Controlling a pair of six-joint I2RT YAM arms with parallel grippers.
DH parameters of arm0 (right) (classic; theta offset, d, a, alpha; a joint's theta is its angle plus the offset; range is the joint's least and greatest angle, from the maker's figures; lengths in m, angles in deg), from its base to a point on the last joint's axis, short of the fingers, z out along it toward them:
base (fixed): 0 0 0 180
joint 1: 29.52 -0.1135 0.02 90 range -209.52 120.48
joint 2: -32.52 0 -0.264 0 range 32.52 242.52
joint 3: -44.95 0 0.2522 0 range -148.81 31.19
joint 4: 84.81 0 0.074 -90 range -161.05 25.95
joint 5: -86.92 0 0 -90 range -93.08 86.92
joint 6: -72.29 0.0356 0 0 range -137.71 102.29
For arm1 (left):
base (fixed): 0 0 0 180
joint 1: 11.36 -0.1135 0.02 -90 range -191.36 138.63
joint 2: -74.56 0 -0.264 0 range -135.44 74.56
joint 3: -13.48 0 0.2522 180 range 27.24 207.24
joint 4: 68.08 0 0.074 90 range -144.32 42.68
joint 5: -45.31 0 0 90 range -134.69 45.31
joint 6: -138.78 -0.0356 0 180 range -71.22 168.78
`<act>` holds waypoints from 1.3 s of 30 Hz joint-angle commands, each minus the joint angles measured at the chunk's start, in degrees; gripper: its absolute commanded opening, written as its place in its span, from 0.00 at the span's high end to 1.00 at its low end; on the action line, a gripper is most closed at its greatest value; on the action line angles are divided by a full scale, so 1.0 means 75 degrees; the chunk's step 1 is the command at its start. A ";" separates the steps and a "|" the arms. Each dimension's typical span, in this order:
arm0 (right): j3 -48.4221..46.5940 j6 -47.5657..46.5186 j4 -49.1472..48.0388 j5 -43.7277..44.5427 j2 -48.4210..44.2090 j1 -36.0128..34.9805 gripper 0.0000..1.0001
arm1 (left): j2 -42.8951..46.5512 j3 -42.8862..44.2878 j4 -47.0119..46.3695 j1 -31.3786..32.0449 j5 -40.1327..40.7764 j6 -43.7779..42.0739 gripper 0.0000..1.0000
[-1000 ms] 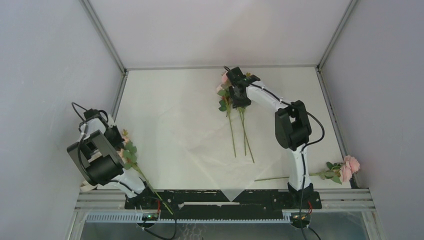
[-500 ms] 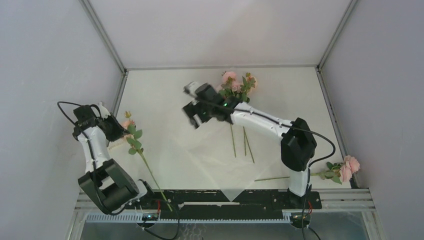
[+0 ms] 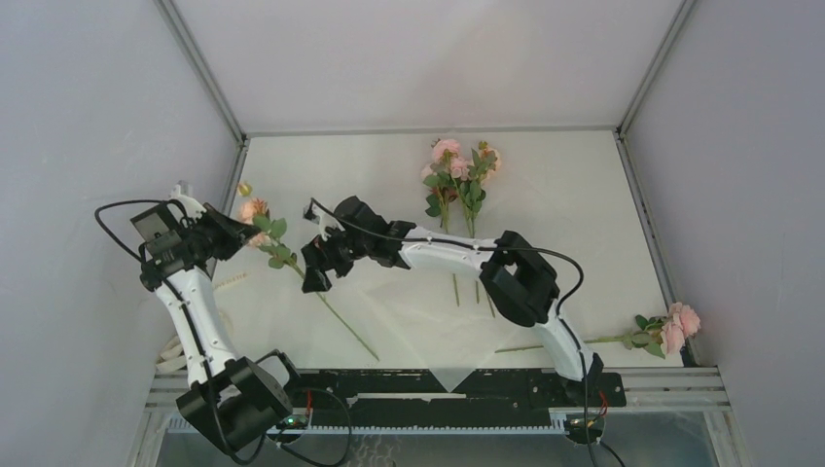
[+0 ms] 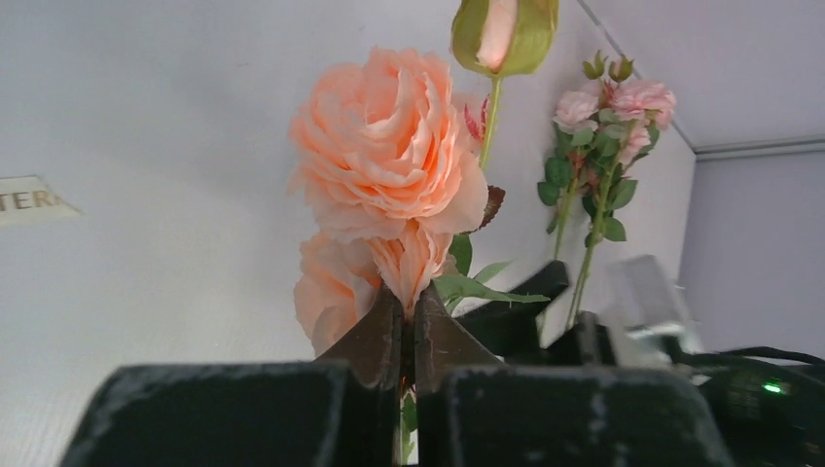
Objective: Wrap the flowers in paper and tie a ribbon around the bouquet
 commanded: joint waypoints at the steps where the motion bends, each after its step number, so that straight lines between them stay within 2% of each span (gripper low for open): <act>1: -0.0730 0.0230 -0.0327 -0.0053 0.0425 -0.0148 0.06 | -0.0007 0.0299 -0.0273 0.0167 -0.0441 0.0534 1.00; 2: -0.0765 0.0228 -0.0300 -0.0190 0.0501 -0.0166 0.16 | 0.0010 0.0300 -0.0271 0.0179 -0.0374 0.0523 1.00; 4: -0.0765 0.0295 -0.0356 -0.0462 0.0564 -0.0180 0.43 | 0.0001 0.0341 -0.0272 0.0174 -0.0291 0.0508 1.00; 6: -0.0837 0.0289 -0.0306 -0.0590 0.0573 -0.0181 0.80 | -0.0036 0.0425 -0.0254 0.0168 -0.0235 0.0526 1.00; 7: -0.0871 0.0228 -0.0211 -0.0614 0.0556 -0.0181 0.94 | -0.0057 0.0466 -0.0261 0.0169 -0.0198 0.0532 1.00; 8: -0.0905 0.0211 -0.0131 -0.0665 0.0513 -0.0172 1.00 | -0.0068 0.0508 -0.0255 0.0169 -0.0159 0.0540 1.00; 16: 0.0124 0.0914 -0.1040 -0.0714 -0.0510 0.0445 1.00 | 0.0004 0.0494 -0.0420 0.0313 0.0398 0.0398 1.00; 21: 0.0764 0.1037 -0.1477 -0.0705 -0.1020 0.0866 1.00 | -0.0070 0.0494 -0.0634 0.0877 0.0464 0.0453 1.00; 22: 0.0839 0.1042 -0.1452 -0.0679 -0.1138 0.0958 1.00 | -0.0144 0.0535 -0.0688 0.1054 0.0431 0.0366 0.95; 24: 0.1082 0.1101 -0.1368 -0.0568 -0.1482 0.1204 1.00 | -0.0399 0.0783 -0.0540 0.1469 0.0462 0.0057 0.51; 26: 0.1424 0.1105 -0.1208 -0.0218 -0.2022 0.1557 1.00 | -0.0655 0.1020 -0.0431 0.1831 0.0568 -0.0203 0.21; 27: 0.1619 0.1091 -0.1014 0.0173 -0.2328 0.1762 1.00 | -0.0770 0.1088 -0.0437 0.1979 0.0724 -0.0288 0.13; 29: 0.1991 0.0920 -0.0390 0.1051 -0.2831 0.2292 1.00 | -0.0971 0.1110 -0.0550 0.2338 0.1305 -0.0519 0.11; 31: 0.2302 0.0429 0.0480 0.2440 -0.3148 0.2698 1.00 | -0.1247 0.1056 -0.0587 0.2858 0.2304 -0.1113 0.14; 32: 0.2409 0.0144 0.0820 0.3397 -0.3165 0.2779 1.00 | -0.1493 0.1021 -0.0580 0.3195 0.2978 -0.1321 0.14; 34: 0.2412 -0.0289 0.1403 0.4432 -0.2997 0.2927 1.00 | -0.1872 0.0964 -0.0603 0.3517 0.3373 -0.1520 0.15; 39: 0.2112 -0.0256 0.2088 0.5257 -0.2199 0.3475 0.98 | -0.2451 0.0953 -0.0693 0.4101 0.3427 -0.1547 0.16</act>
